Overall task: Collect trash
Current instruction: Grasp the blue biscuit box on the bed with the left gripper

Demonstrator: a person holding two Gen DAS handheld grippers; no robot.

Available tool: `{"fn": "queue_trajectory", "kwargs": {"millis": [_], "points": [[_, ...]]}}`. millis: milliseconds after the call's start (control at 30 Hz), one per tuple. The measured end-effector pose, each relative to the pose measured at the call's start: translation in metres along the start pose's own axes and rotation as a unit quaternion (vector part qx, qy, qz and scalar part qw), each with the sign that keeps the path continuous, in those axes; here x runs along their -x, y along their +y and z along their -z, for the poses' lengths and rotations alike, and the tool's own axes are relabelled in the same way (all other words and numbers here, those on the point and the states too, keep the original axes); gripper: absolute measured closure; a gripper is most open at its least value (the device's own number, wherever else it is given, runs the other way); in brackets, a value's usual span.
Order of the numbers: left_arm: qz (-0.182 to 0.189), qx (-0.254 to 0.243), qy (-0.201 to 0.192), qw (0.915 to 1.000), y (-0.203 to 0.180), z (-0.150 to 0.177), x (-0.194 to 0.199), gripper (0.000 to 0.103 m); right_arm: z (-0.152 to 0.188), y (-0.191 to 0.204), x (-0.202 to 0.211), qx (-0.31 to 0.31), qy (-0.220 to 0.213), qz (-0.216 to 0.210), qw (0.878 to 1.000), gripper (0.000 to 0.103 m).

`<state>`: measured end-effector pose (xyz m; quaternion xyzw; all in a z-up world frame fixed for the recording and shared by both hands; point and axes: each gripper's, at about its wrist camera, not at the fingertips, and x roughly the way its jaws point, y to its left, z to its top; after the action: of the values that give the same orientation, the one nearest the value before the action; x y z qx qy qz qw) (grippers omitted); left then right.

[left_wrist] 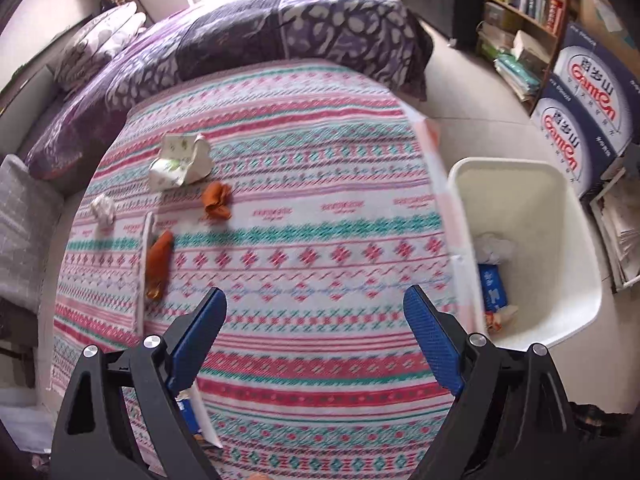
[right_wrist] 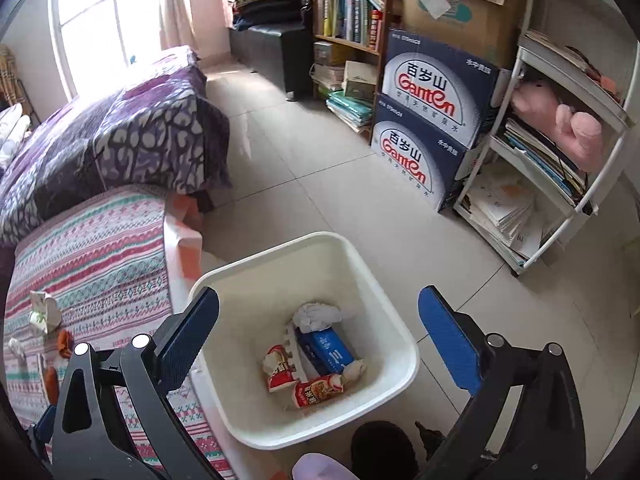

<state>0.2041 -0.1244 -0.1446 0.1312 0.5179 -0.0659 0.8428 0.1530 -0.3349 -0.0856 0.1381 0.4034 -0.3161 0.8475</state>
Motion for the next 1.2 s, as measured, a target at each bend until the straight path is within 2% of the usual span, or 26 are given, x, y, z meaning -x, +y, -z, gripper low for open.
{"fn": "queue_trajectory", "kwargs": {"millis": [133, 333, 433, 567, 667, 767, 867, 967, 1133, 1200], "points": [[-0.029, 0.029, 0.053, 0.9978, 0.045, 0.022, -0.020, 0.016, 0.008, 0.030, -0.002, 0.032, 0.021, -0.019, 0.999, 0.007], [-0.043, 0.073, 0.111, 0.9902, 0.105, 0.056, -0.045, 0.016, 0.019, 0.069, -0.004, 0.061, 0.039, -0.039, 0.997, 0.007], [-0.024, 0.086, 0.144, 0.9855, 0.118, 0.069, -0.058, 0.016, 0.025, 0.086, -0.005, 0.072, 0.046, -0.043, 0.995, 0.007], [0.035, 0.115, 0.195, 0.9734, 0.128, 0.083, -0.072, 0.016, 0.034, 0.109, -0.009, 0.082, 0.058, -0.045, 0.994, 0.007], [0.062, 0.116, 0.203, 0.9703, 0.132, 0.090, -0.073, 0.022, 0.042, 0.127, -0.014, 0.097, 0.071, -0.049, 0.992, 0.007], [0.067, 0.102, 0.186, 0.9749, 0.139, 0.094, -0.067, 0.049, 0.049, 0.143, -0.018, 0.106, 0.081, -0.056, 0.989, 0.007], [0.098, 0.111, 0.166, 0.9749, 0.155, 0.095, -0.056, 0.049, 0.055, 0.157, -0.021, 0.108, 0.085, -0.066, 0.988, 0.007], [0.100, 0.120, 0.123, 0.9799, 0.176, 0.092, -0.037, 0.049, 0.060, 0.171, -0.025, 0.111, 0.099, -0.080, 0.986, 0.007], [0.103, 0.157, 0.010, 0.9821, 0.229, 0.067, 0.012, 0.049, 0.073, 0.194, -0.028, 0.110, 0.125, -0.125, 0.978, 0.007], [0.083, 0.167, -0.049, 0.9812, 0.252, 0.053, 0.038, 0.049, 0.078, 0.209, -0.023, 0.119, 0.126, -0.155, 0.973, 0.007]]}}
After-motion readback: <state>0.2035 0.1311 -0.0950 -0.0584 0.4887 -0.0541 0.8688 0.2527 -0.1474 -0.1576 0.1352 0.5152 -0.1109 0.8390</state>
